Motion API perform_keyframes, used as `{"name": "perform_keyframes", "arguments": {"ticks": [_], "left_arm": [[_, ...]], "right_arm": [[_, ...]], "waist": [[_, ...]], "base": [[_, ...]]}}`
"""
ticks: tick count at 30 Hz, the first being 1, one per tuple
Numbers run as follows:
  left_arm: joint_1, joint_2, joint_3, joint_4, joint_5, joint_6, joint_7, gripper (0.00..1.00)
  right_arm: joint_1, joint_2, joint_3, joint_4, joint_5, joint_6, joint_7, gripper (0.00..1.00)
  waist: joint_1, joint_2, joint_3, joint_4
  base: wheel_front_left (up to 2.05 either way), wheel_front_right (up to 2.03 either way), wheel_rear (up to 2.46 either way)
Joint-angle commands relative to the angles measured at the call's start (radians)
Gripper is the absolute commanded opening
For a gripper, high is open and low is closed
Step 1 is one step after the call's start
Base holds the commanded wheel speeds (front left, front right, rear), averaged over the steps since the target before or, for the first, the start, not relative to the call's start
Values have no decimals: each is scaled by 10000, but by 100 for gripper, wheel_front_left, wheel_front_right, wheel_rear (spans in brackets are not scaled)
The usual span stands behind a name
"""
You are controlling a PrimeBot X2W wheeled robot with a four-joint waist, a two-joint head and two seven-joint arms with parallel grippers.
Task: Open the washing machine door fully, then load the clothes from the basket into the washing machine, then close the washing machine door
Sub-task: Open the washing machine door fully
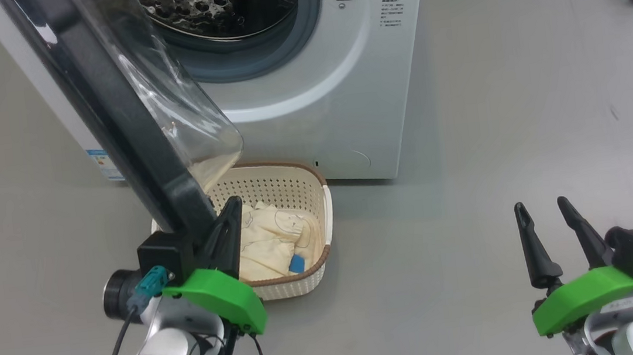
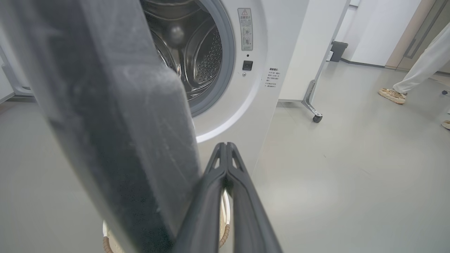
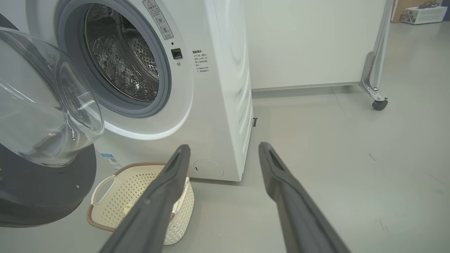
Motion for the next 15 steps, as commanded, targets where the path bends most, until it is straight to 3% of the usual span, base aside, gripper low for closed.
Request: {"name": "perform_keyframes", "arguments": {"ticks": [1, 15], "left_arm": [[-197, 499, 624, -286, 12, 193, -91, 0], [618, 1279, 767, -1258, 135, 368, -166, 0]], "right_arm": [[-194, -45, 173, -358, -83, 104, 47, 100], [-139, -45, 141, -403, -132, 104, 150, 100]], "waist": [[0, 0, -45, 185], [0, 0, -45, 796]], "base": [[0, 0, 0], [0, 0, 0]]}}
